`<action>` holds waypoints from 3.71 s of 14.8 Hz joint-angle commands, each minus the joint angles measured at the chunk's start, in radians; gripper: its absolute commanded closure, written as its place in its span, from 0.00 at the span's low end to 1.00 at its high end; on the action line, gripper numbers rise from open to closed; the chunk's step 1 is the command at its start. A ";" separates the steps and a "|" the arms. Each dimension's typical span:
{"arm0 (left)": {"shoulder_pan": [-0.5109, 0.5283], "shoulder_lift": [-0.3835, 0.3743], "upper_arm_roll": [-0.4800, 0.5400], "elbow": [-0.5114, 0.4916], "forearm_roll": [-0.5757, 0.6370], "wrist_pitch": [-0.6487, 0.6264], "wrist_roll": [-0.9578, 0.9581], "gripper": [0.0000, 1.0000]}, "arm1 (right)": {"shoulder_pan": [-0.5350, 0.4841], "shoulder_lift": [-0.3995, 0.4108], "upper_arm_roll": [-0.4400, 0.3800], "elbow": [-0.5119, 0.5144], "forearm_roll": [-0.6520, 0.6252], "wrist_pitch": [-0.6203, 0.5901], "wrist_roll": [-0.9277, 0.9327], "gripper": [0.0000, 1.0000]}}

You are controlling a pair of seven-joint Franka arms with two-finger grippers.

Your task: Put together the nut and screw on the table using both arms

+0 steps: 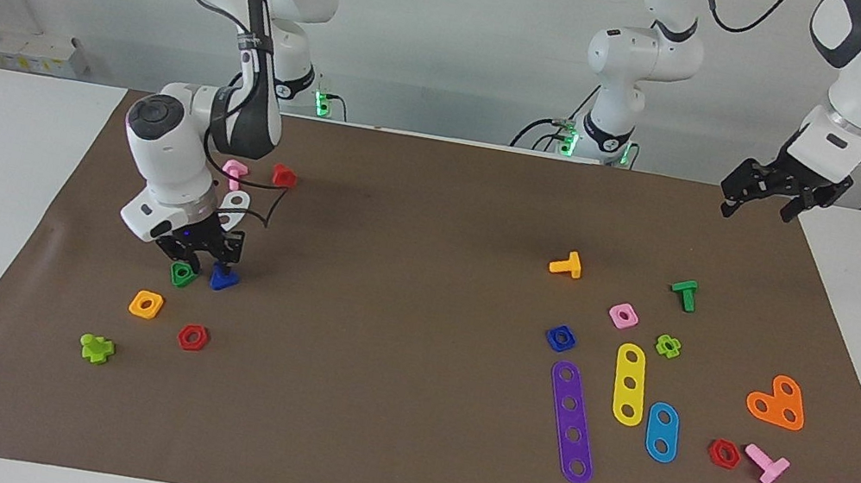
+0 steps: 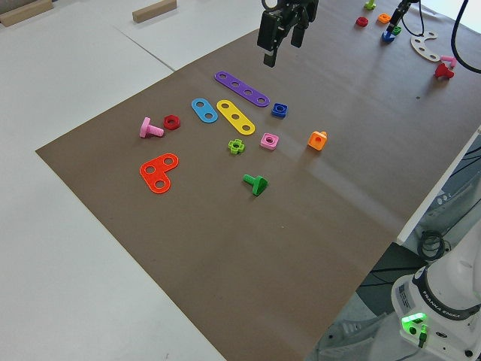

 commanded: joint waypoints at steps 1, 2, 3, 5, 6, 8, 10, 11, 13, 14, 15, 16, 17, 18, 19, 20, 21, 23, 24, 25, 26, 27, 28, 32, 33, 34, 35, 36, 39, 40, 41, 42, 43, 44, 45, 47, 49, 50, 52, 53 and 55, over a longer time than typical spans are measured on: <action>0.002 -0.032 0.000 -0.037 0.006 0.015 -0.010 0.00 | -0.005 -0.008 0.004 -0.025 0.036 0.028 -0.038 0.46; 0.002 -0.032 0.000 -0.037 0.006 0.015 -0.010 0.00 | -0.005 -0.009 0.004 -0.026 0.037 0.028 -0.038 0.46; 0.002 -0.032 0.002 -0.039 0.006 0.015 -0.010 0.00 | -0.005 -0.009 0.004 -0.028 0.037 0.028 -0.038 0.46; 0.002 -0.032 0.000 -0.037 0.006 0.015 -0.010 0.00 | -0.005 -0.011 0.004 -0.033 0.037 0.028 -0.041 0.55; 0.002 -0.032 0.000 -0.037 0.006 0.015 -0.010 0.00 | -0.005 -0.011 0.004 -0.031 0.037 0.029 -0.041 0.61; 0.002 -0.032 0.000 -0.039 0.006 0.015 -0.010 0.00 | -0.005 -0.011 0.004 -0.033 0.037 0.032 -0.039 0.77; 0.002 -0.032 0.000 -0.037 0.006 0.016 -0.010 0.00 | -0.005 -0.011 0.004 -0.033 0.039 0.031 -0.029 1.00; 0.002 -0.032 0.002 -0.037 0.006 0.015 -0.010 0.00 | -0.005 -0.009 0.004 -0.031 0.049 0.031 -0.015 1.00; 0.002 -0.032 0.002 -0.037 0.006 0.017 -0.010 0.00 | -0.005 -0.008 0.004 -0.020 0.053 0.020 -0.012 1.00; 0.002 -0.032 0.000 -0.037 0.006 0.016 -0.010 0.00 | -0.005 -0.011 0.006 -0.013 0.053 0.014 -0.010 1.00; 0.002 -0.032 0.000 -0.037 0.006 0.015 -0.010 0.00 | -0.003 -0.018 0.006 0.001 0.053 -0.004 0.000 1.00; 0.002 -0.032 0.002 -0.037 0.006 0.015 -0.010 0.00 | -0.001 -0.029 0.007 0.030 0.053 -0.044 0.016 1.00; 0.002 -0.032 0.000 -0.037 0.006 0.017 -0.010 0.00 | -0.001 -0.040 0.009 0.065 0.053 -0.095 0.043 1.00; 0.002 -0.032 0.002 -0.037 0.006 0.016 -0.010 0.00 | 0.005 -0.052 0.022 0.102 0.053 -0.141 0.081 1.00; 0.002 -0.032 0.002 -0.037 0.006 0.017 -0.010 0.00 | 0.015 -0.061 0.036 0.143 0.053 -0.184 0.130 1.00; 0.002 -0.032 0.002 -0.039 0.006 0.017 -0.010 0.00 | 0.040 -0.060 0.042 0.189 0.051 -0.234 0.193 1.00; 0.002 -0.032 0.002 -0.037 0.006 0.016 -0.010 0.00 | 0.078 -0.054 0.042 0.231 0.046 -0.273 0.256 1.00; 0.002 -0.032 0.000 -0.037 0.006 0.015 -0.010 0.00 | 0.158 -0.046 0.042 0.288 0.036 -0.301 0.388 1.00; 0.002 -0.032 0.002 -0.037 0.004 0.017 -0.010 0.00 | 0.205 -0.036 0.042 0.315 0.034 -0.299 0.455 1.00; 0.002 -0.032 0.000 -0.036 0.005 0.014 -0.014 0.00 | 0.241 -0.022 0.042 0.343 0.034 -0.301 0.506 1.00; -0.003 -0.032 0.000 -0.037 0.006 0.015 -0.013 0.00 | 0.271 0.000 0.042 0.368 0.034 -0.292 0.569 1.00; -0.004 -0.032 0.000 -0.037 0.006 0.017 -0.011 0.00 | 0.314 0.026 0.042 0.394 0.031 -0.284 0.638 1.00; -0.003 -0.032 0.000 -0.037 0.006 0.016 -0.011 0.00 | 0.353 0.053 0.042 0.424 0.031 -0.282 0.696 1.00; 0.004 -0.032 0.002 -0.034 0.006 0.012 -0.013 0.00 | 0.466 0.135 0.042 0.467 0.011 -0.204 0.861 1.00; -0.009 -0.032 0.000 -0.036 0.006 0.014 -0.013 0.00 | 0.477 0.145 0.042 0.467 0.002 -0.196 0.867 1.00; -0.015 -0.032 -0.004 -0.036 0.006 0.014 -0.011 0.00 | 0.479 0.158 0.042 0.467 -0.013 -0.195 0.870 1.00; -0.015 -0.032 -0.006 -0.037 0.006 0.012 -0.014 0.00 | 0.500 0.178 0.042 0.467 -0.033 -0.189 0.876 1.00; -0.015 -0.032 -0.006 -0.037 0.006 0.015 -0.014 0.00 | 0.527 0.205 0.041 0.467 -0.059 -0.172 0.895 1.00; -0.013 -0.032 -0.005 -0.031 0.006 0.015 -0.016 0.00 | 0.555 0.261 0.042 0.463 -0.160 -0.112 0.987 1.00; -0.012 -0.032 -0.008 -0.036 0.006 0.019 -0.011 0.00 | 0.560 0.274 0.042 0.464 -0.165 -0.094 0.993 1.00; -0.009 -0.032 -0.008 -0.034 0.006 0.023 0.000 0.00 | 0.563 0.282 0.042 0.464 -0.165 -0.072 0.999 1.00; -0.012 -0.032 -0.009 -0.036 0.006 0.028 0.003 0.00 | 0.568 0.290 0.042 0.463 -0.168 -0.057 1.001 1.00; -0.013 -0.032 -0.011 -0.037 0.004 0.032 0.010 0.00 | 0.574 0.296 0.042 0.464 -0.168 -0.052 1.002 1.00; -0.015 -0.032 -0.011 -0.039 0.004 0.043 0.023 0.00 | 0.575 0.305 0.042 0.464 -0.168 -0.037 1.002 1.00; -0.015 -0.032 -0.011 -0.040 0.002 0.049 0.035 0.00 | 0.577 0.313 0.042 0.464 -0.167 -0.023 1.005 1.00; -0.006 -0.032 -0.009 -0.043 -0.048 0.069 0.065 0.01 | 0.578 0.313 0.042 0.464 -0.168 -0.015 1.028 0.01; -0.001 -0.039 -0.009 -0.068 -0.064 0.080 0.133 0.04 | 0.575 0.301 0.041 0.469 -0.167 -0.029 1.027 0.00; -0.003 -0.043 -0.006 -0.074 -0.064 0.083 0.197 0.04 | 0.568 0.273 0.036 0.467 -0.165 -0.044 1.024 0.00; -0.003 -0.044 -0.006 -0.080 -0.065 0.083 0.218 0.04 | 0.523 0.190 0.033 0.467 -0.164 -0.122 1.011 0.00; -0.003 -0.044 -0.005 -0.080 -0.064 0.081 0.199 0.04 | 0.491 0.154 0.033 0.461 -0.164 -0.147 1.001 0.00; -0.013 -0.046 -0.005 -0.093 -0.064 0.086 0.121 0.04 | 0.438 0.089 0.033 0.458 -0.162 -0.204 0.959 0.00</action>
